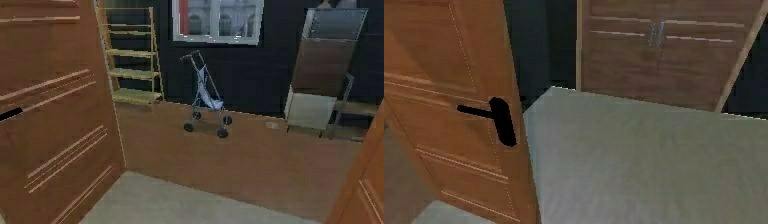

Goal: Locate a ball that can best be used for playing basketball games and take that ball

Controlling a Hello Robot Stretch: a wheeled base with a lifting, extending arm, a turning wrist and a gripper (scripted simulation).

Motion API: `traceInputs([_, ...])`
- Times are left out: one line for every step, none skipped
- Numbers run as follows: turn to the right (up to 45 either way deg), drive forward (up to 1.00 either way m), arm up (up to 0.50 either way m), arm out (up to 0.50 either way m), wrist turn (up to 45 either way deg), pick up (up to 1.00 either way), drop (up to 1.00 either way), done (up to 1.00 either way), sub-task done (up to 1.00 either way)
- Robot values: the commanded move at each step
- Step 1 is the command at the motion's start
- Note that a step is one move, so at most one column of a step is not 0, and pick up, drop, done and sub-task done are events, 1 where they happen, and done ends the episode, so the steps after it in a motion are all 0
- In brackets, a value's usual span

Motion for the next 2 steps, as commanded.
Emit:
traceInputs([0.0,1.0,0.0,0.0,0.0,0.0,0.0,0.0,0.0])
traceInputs([6.0,0.0,0.0,0.0,0.0,0.0,0.0,0.0,0.0])
